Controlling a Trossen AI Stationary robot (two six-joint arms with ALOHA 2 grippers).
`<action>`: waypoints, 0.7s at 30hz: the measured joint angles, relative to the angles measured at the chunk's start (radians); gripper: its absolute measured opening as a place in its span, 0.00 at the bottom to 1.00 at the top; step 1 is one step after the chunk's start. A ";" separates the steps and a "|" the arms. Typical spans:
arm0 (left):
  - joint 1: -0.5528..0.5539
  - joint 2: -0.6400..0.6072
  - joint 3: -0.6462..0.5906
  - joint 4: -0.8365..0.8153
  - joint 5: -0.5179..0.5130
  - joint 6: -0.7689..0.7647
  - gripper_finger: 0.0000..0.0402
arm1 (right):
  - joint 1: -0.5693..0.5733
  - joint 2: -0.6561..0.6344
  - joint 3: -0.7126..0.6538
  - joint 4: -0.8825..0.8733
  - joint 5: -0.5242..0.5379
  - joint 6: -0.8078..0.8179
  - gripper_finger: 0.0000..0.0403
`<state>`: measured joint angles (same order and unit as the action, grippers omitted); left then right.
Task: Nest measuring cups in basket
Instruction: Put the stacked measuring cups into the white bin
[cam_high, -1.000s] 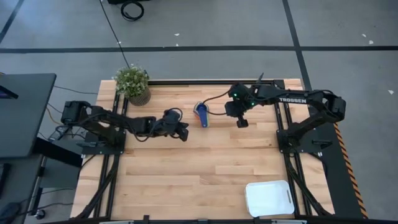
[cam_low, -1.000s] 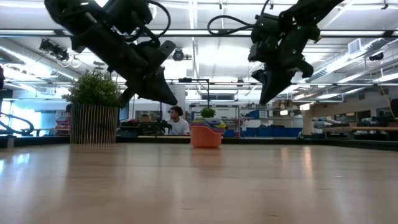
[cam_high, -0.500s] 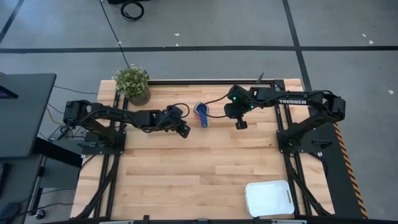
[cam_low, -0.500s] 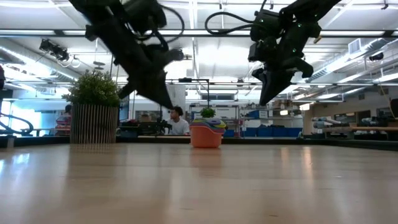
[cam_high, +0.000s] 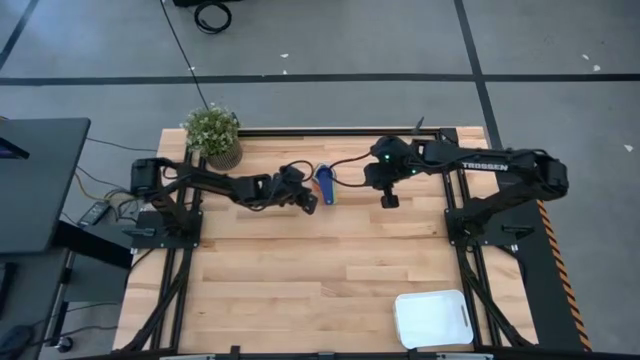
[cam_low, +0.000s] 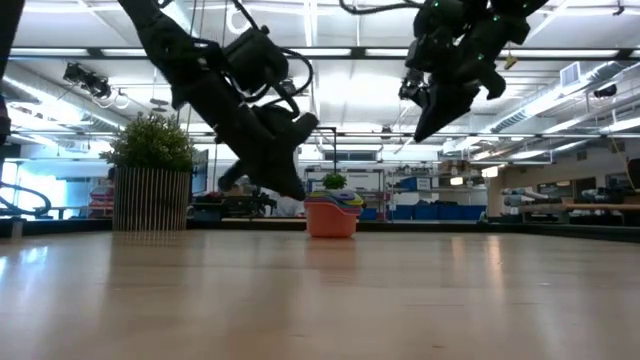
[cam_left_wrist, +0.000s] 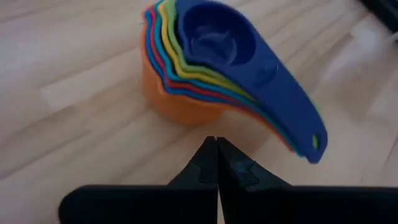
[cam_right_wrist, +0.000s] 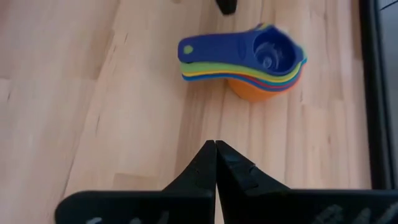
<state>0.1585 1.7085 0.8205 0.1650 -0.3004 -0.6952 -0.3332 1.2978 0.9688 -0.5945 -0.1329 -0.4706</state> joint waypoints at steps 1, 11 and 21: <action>0.002 0.012 0.001 0.024 0.002 0.000 0.00 | 0.000 -0.007 0.000 0.000 0.000 0.000 0.02; -0.010 0.228 0.228 0.039 0.100 0.066 0.00 | -0.003 -0.031 0.000 -0.002 0.001 -0.002 0.02; -0.019 0.326 0.475 -0.227 0.178 0.183 0.00 | -0.003 -0.031 0.000 -0.007 0.001 -0.003 0.02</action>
<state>0.1390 2.0347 1.2959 -0.0617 -0.1221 -0.5123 -0.3365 1.2667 0.9691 -0.6014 -0.1322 -0.4738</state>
